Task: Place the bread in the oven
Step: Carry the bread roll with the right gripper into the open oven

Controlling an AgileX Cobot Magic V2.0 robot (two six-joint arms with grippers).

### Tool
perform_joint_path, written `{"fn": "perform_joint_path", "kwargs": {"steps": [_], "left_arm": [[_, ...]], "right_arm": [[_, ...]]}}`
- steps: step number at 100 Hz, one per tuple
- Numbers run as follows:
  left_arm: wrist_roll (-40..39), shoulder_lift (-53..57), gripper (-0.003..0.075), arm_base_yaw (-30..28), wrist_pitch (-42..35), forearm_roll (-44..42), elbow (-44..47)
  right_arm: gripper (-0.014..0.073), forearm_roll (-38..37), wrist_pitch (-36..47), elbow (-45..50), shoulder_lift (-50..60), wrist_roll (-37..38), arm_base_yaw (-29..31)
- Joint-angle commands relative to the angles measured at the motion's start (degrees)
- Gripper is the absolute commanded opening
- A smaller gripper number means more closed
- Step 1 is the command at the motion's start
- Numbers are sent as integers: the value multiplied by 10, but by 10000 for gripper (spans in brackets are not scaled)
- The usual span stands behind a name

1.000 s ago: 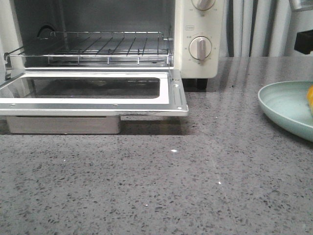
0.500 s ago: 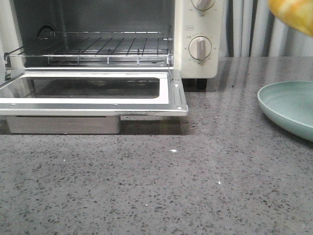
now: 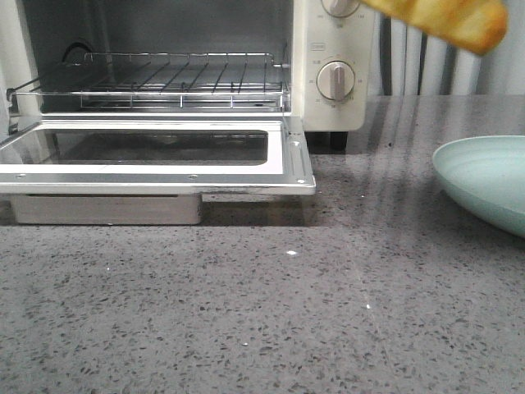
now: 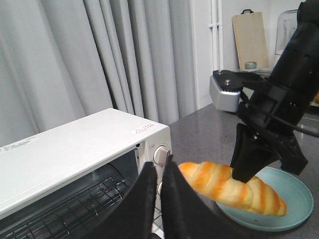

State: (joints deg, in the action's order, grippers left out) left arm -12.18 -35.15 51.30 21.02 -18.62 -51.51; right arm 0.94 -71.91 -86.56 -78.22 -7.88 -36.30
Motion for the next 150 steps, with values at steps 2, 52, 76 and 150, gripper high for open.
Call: {"fn": "perform_joint_path", "kwargs": {"steps": [2, 52, 76, 150], "left_arm": [[-5, -1, -20, 4, -43, 1, -19], [-5, -1, -20, 4, -43, 1, -19], [-5, -1, -20, 4, -44, 1, -19], [-5, -1, -20, 4, -47, 1, -19]], "right_arm": [[-72, -14, -23, -21, -8, -19, -14], [-72, -18, -25, -195, -149, -69, -23], [-73, -17, -24, -216, -199, -95, -23], [-73, -20, -25, -315, -280, -226, -40]]}}
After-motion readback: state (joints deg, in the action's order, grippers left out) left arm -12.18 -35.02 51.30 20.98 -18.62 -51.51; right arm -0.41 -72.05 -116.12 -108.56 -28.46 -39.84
